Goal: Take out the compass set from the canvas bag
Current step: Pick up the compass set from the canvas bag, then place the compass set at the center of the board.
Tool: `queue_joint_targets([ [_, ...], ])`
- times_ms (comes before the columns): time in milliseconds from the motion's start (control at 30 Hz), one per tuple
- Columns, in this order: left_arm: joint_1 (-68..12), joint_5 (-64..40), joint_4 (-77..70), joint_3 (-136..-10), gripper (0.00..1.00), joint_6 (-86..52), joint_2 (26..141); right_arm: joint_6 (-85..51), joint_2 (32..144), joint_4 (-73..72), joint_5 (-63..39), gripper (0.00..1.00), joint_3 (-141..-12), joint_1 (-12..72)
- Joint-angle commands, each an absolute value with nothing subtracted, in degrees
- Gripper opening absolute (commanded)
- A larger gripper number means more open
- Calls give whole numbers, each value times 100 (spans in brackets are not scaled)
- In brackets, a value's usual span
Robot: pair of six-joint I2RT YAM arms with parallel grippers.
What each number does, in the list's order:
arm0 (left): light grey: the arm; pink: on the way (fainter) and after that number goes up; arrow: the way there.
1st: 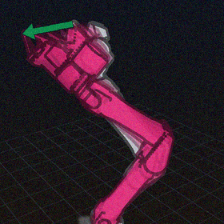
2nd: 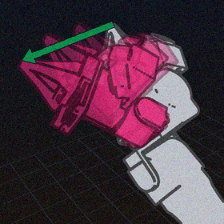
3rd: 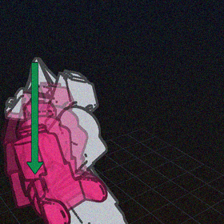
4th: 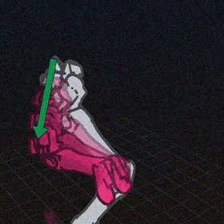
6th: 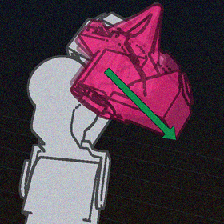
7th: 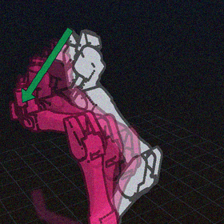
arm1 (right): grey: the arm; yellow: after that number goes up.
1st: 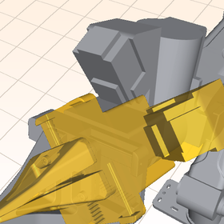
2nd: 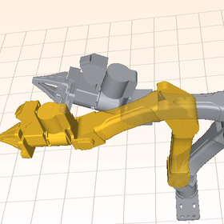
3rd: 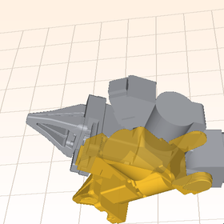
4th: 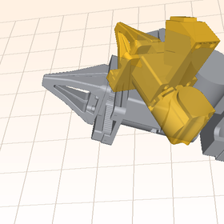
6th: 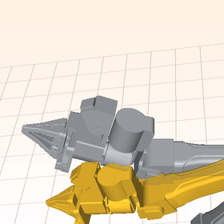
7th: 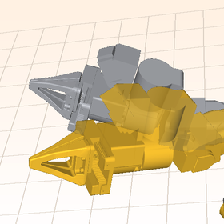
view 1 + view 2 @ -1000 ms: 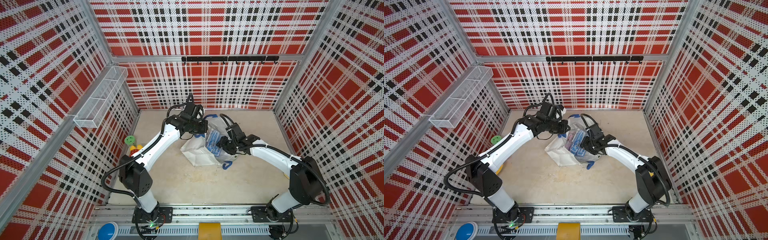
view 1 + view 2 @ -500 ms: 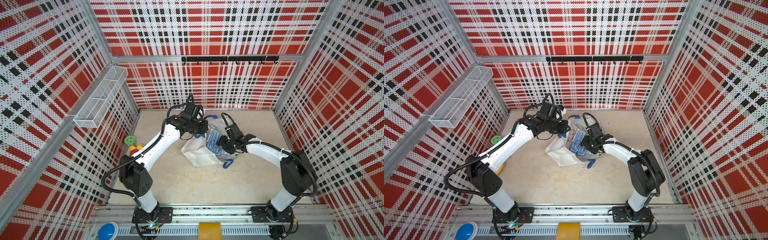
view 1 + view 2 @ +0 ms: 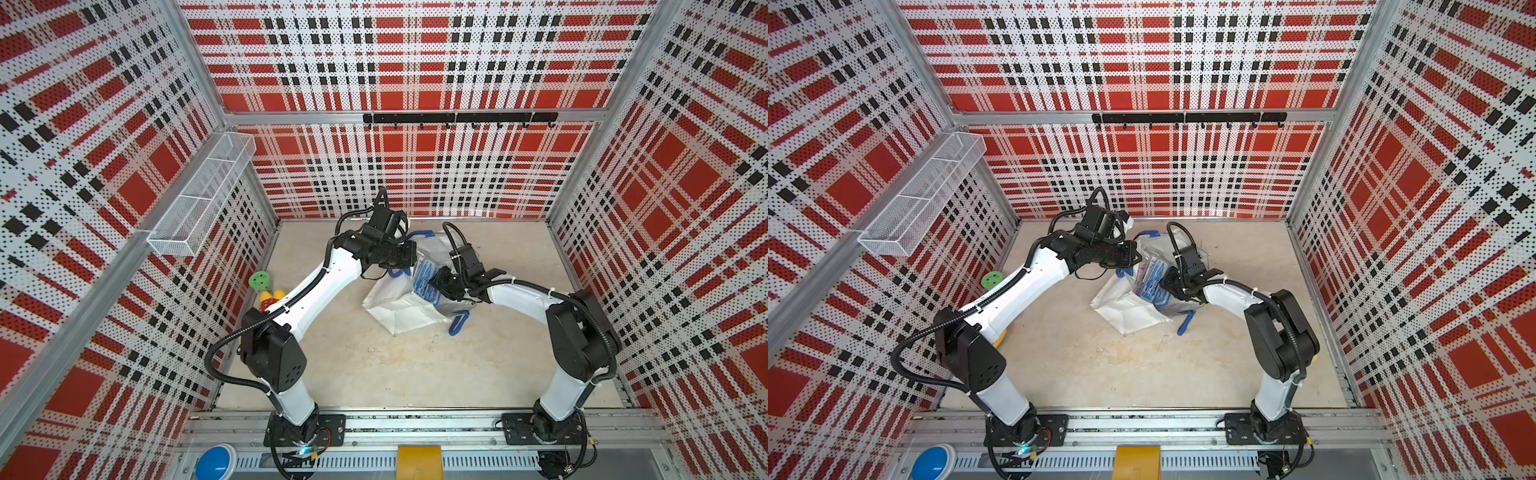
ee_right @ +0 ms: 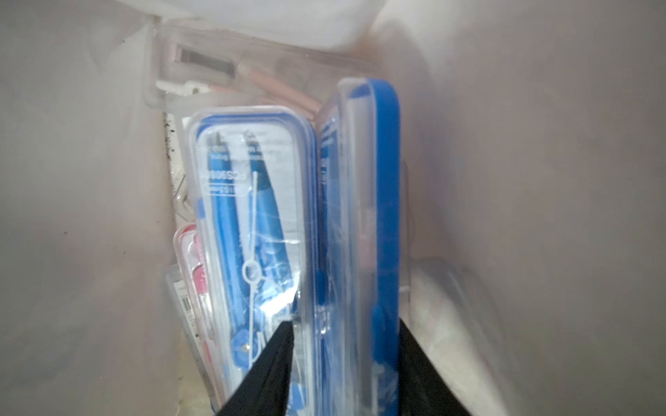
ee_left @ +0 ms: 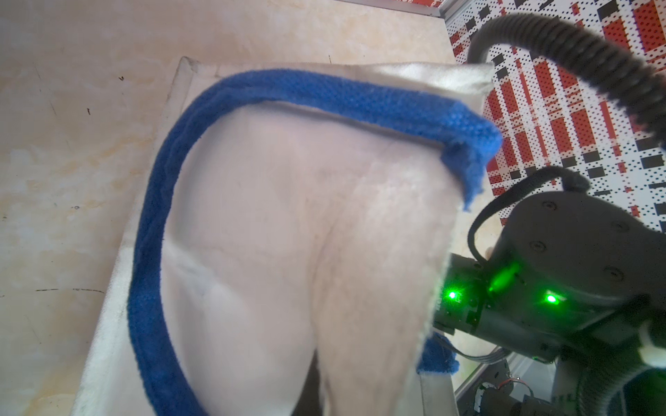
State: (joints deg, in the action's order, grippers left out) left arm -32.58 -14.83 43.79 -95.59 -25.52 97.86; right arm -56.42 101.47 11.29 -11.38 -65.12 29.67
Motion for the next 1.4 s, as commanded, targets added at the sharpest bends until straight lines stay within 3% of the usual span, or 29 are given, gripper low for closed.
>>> queue_joint_targets([
  [0, -3302, -1789, 3894, -9589, 0, -2562, 9700, -5677, 10051, 568, -1406, 32, -6401, 3023],
  [100, -3250, -1752, 3889, -9557, 0, -2579, 9669, -5662, 9867, 547, -1406, 23, -6360, 3076],
  [300, -3152, -1697, 3832, -9499, 0, -2606, 9606, -5390, 9295, 935, -1275, 16, -6471, 3252],
  [633, -2955, -1787, 3797, -9526, 0, -2588, 9615, -4681, 8063, 1834, -1146, 15, -6468, 3228],
  [933, -2715, -1951, 3831, -9672, 0, -2546, 9694, -3964, 7316, 2129, -1650, 13, -6527, 2030],
  [1133, -2592, -2021, 3955, -9856, 0, -2453, 9833, -3681, 7588, 1651, -2274, 15, -6464, 839],
  [1367, -2422, -1970, 4247, -10300, 0, -2238, 10053, -3007, 9069, 1859, -2483, 11, -7159, 375],
])
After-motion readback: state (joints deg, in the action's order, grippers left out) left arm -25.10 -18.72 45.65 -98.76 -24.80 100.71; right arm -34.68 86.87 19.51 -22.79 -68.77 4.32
